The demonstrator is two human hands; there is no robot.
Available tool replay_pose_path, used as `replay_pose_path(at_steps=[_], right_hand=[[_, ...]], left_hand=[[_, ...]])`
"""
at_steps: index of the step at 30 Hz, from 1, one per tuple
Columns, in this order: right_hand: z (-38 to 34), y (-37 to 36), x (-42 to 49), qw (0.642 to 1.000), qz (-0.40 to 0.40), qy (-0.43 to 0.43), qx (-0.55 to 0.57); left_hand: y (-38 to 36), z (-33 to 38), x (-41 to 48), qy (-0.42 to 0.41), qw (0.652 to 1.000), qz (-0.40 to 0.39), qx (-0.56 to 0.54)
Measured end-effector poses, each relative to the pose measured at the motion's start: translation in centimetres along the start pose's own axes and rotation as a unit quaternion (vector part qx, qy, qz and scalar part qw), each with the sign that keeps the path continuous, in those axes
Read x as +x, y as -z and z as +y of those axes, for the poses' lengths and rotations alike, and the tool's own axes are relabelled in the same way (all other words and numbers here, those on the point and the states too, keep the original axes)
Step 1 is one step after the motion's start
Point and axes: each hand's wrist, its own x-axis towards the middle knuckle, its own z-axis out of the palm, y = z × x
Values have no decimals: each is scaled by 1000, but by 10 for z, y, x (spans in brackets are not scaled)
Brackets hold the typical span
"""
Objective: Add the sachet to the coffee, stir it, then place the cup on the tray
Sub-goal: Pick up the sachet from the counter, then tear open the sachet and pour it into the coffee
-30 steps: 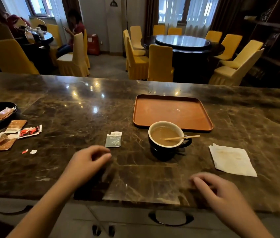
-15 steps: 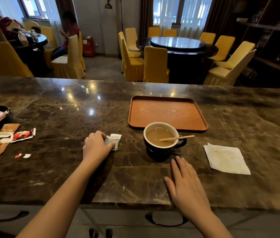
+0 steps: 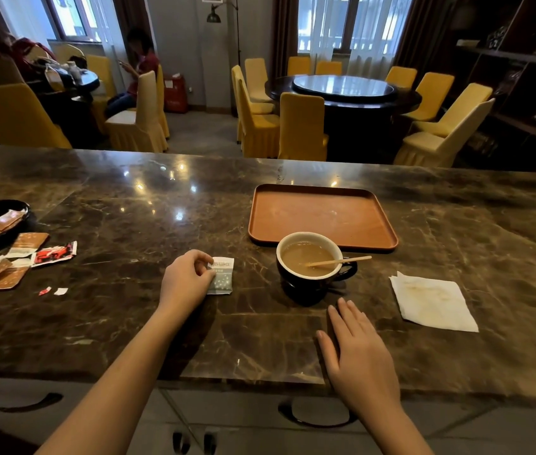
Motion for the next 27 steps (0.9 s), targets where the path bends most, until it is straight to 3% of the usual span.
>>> replay_pose_path(at_steps=[7,12,15,18,21,25,27], right_hand=[[1,1,-10,993,80,19,87],[0,6,-11,985,95,29,142],[-9,20,-5,964,78,-6,254],[-25,43,7,902,3,-54,427],[-41,61,20,786,-70,-89,608],[-46,78,37,663,-63,-141,732],[-43,82,45,633,-48,-165,755]], left_hand=[[9,18,-24,-20,994,16,-110],[16,43,-42,-25,982,-46,-182],[20,65,-49,-38,970,-80,-226],[22,87,-54,-63,961,-120,-241],[20,108,-57,-75,947,-167,-265],[13,132,-53,-83,937,-197,-277],[10,140,-47,-75,934,-214,-276]])
